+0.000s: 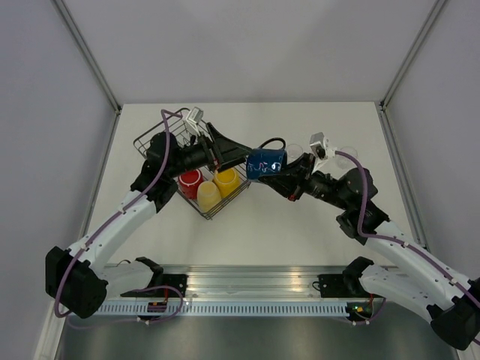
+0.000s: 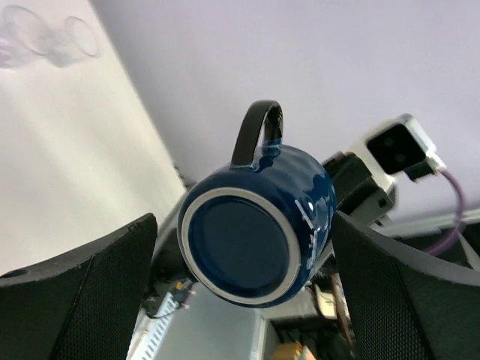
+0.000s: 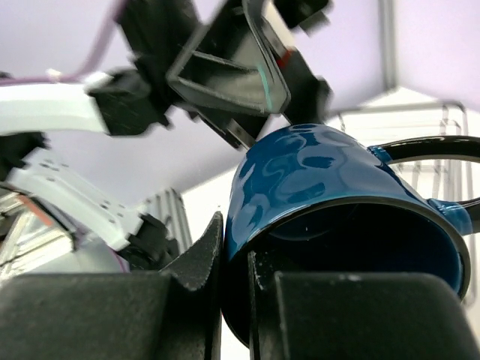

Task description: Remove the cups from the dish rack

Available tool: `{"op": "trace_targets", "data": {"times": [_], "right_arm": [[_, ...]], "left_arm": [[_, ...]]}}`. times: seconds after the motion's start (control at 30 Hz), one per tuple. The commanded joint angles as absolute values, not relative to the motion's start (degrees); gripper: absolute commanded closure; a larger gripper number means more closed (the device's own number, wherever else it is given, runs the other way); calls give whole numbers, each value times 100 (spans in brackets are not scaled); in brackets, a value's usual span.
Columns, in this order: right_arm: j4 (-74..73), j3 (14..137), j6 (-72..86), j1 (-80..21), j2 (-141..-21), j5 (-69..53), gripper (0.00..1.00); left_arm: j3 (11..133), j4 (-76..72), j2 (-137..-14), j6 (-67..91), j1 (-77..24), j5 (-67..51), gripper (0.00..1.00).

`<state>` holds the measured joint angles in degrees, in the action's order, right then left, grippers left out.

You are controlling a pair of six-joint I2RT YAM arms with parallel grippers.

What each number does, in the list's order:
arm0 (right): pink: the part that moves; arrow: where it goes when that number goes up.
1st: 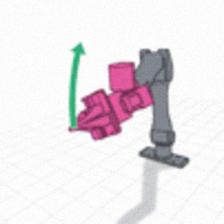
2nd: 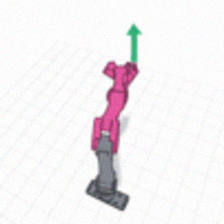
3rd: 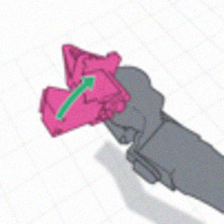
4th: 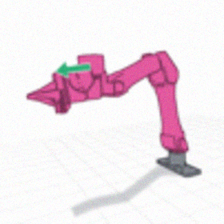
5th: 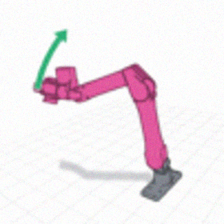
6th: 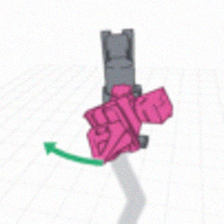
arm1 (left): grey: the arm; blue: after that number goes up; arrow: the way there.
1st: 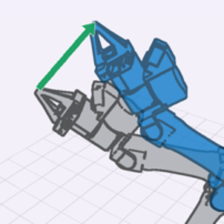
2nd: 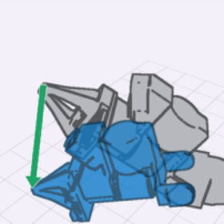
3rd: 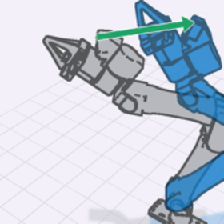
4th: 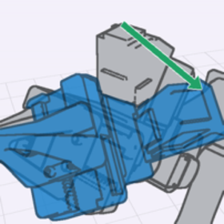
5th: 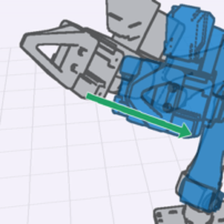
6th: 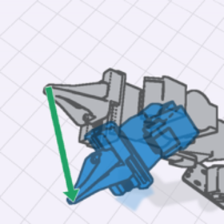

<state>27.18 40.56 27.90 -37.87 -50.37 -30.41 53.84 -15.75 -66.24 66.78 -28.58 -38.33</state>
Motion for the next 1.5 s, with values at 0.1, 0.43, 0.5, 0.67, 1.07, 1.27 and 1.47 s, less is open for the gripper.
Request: {"op": "trace_targets", "data": {"times": [0.1, 0.43, 0.5, 0.67, 1.07, 1.27, 1.47], "right_arm": [[214, 5184, 1469, -3797, -4983, -1768, 100], [-2388, 6143, 1046, -3788, -6282, -494, 99], [-2609, 6327, 1028, -3788, -6547, -352, 99], [-3234, 6627, 923, -3797, -7452, 95, 100], [-3709, 7013, 1028, -3841, -8929, 659, 100], [-3718, 7049, 1142, -3841, -9509, 598, 100], [-3586, 6996, 1231, -3841, -9764, 563, 100]], "left_arm": [[5950, 385, -6188, 4995, -2839, -1780, 0], [6696, 2758, -5739, 3218, -2839, -62, 0], [6899, 3206, -5730, 2885, -2839, -27, 0], [7128, 3901, -5581, 2348, -2848, 140, 0], [6645, 4377, -5036, 1609, -2839, 1861, 0], [6530, 4377, -4896, 1565, -2839, 1925, 0], [6451, 4359, -4834, 1547, -2839, 1960, 0]]}}
